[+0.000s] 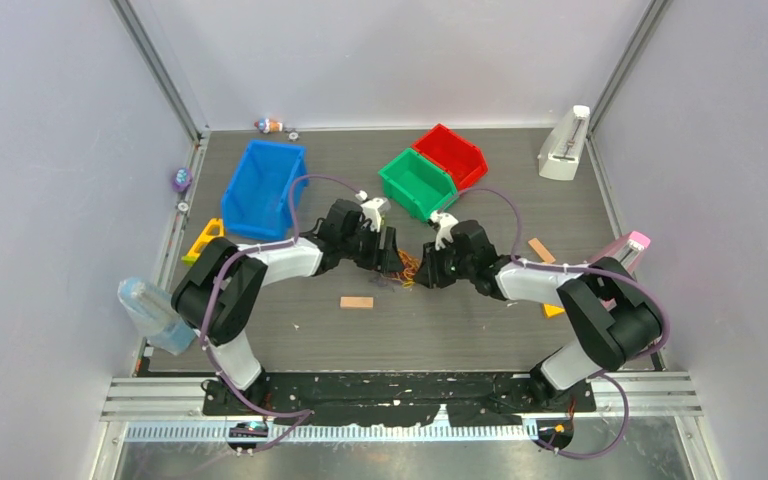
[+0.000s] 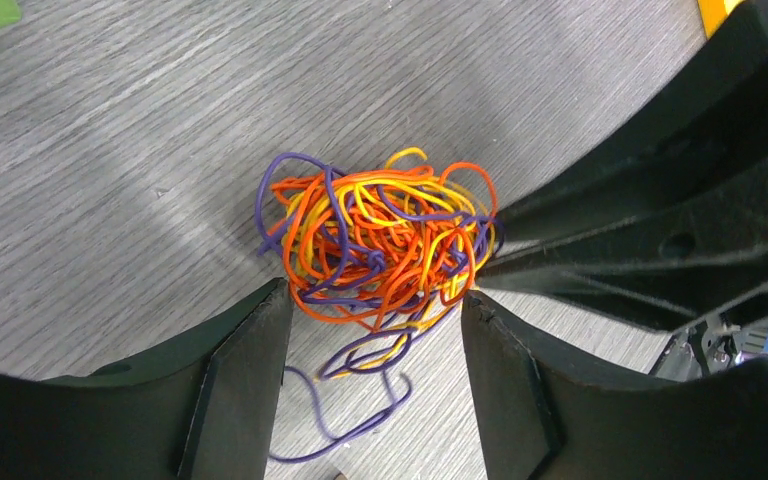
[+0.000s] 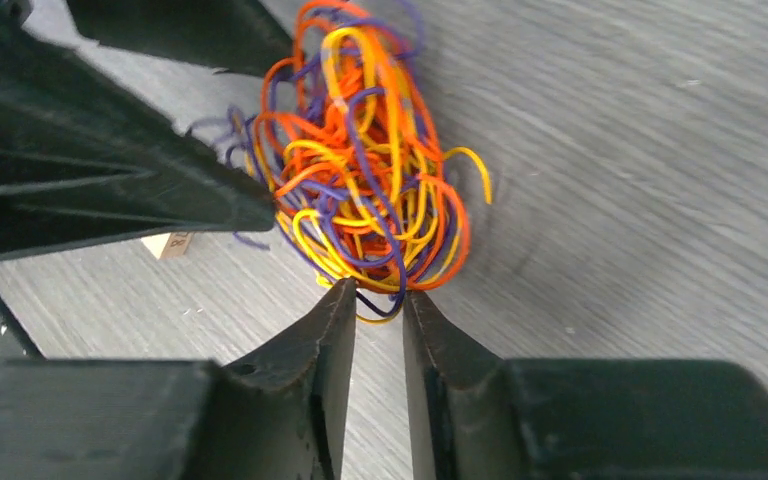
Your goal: Untangle the cables
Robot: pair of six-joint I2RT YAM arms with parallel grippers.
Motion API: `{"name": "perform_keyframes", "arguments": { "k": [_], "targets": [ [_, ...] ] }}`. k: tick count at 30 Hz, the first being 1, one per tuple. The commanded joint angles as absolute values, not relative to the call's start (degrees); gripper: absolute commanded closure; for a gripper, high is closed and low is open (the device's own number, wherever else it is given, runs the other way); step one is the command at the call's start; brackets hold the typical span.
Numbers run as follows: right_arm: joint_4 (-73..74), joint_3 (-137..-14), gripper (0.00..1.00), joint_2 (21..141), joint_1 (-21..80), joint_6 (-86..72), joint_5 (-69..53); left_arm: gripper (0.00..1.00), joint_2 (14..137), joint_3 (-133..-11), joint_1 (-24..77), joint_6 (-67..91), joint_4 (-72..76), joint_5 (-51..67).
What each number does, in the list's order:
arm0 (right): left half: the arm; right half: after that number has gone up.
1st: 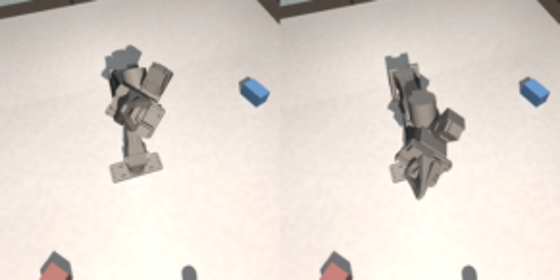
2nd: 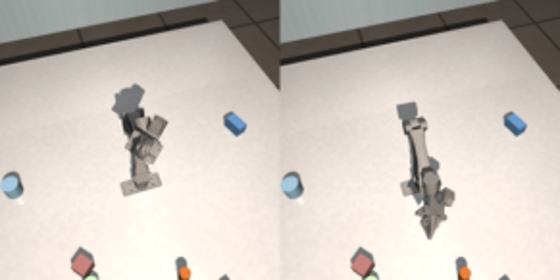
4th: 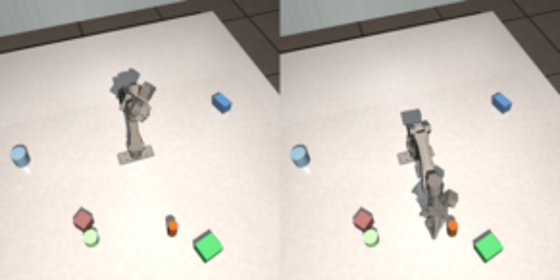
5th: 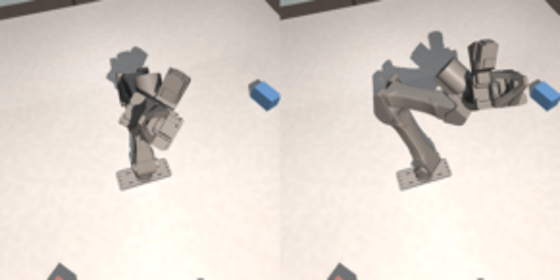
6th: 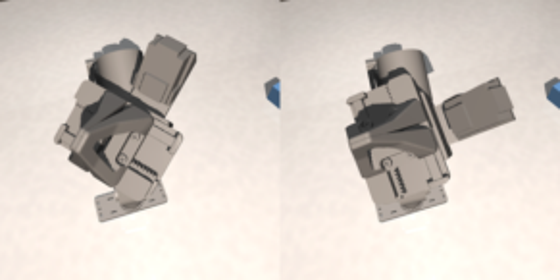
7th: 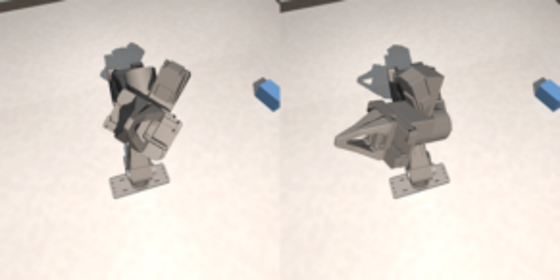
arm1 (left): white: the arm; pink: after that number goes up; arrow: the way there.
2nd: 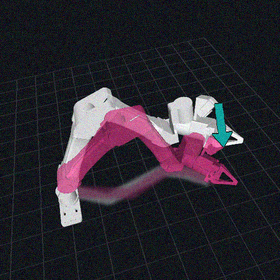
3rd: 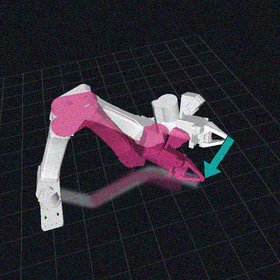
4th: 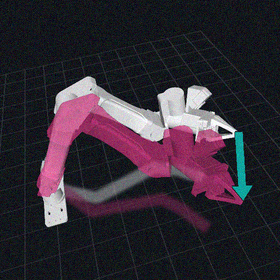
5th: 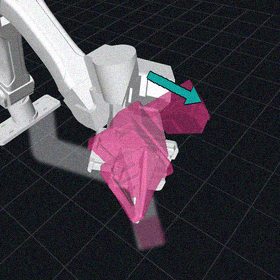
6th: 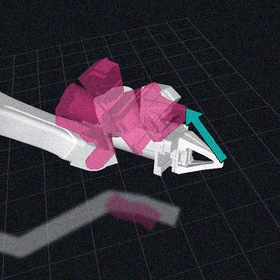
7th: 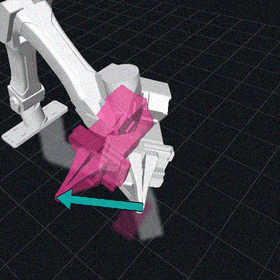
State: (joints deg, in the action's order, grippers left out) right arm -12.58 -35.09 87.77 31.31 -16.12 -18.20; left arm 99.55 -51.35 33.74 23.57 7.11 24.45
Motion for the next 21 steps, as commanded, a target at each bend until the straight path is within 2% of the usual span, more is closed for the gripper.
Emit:
{"name": "perform_keyframes", "arguments": {
  "k": [1, 3, 5, 7, 9, 10, 21],
  "targets": [
    [-14.16, -36.47, 0.75, 86.87, 33.52, -14.08, -20.32, 0.38, 100.09, -53.75, 33.37, 23.47, 6.84, 24.80],
    [-15.17, -35.99, 0.83, 86.51, 33.64, -14.42, -21.50, 0.43, 100.67, -54.26, 33.35, 23.47, 6.55, 25.18],
    [-15.48, -35.83, 0.90, 86.67, 33.66, -14.62, -22.33, 0.53, 101.26, -54.67, 33.39, 23.53, 6.26, 25.49],
    [-15.55, -35.92, 0.94, 86.91, 33.77, -14.79, -22.81, 0.67, 101.76, -54.96, 33.32, 23.62, 6.25, 25.81],
    [-15.31, -35.95, 0.95, 86.60, 33.76, -14.91, -22.18, 0.93, 101.95, -55.23, 33.33, 23.51, 5.91, 25.82],
    [-14.51, -35.95, 0.95, 86.41, 33.76, -15.04, -20.00, 1.00, 101.82, -55.26, 33.24, 23.35, 5.45, 25.49],
    [-10.21, -29.18, 0.95, 70.97, 32.93, -17.79, 11.90, 1.00, 95.32, -49.40, 28.41, 24.40, 6.11, 19.46]
  ]
}}
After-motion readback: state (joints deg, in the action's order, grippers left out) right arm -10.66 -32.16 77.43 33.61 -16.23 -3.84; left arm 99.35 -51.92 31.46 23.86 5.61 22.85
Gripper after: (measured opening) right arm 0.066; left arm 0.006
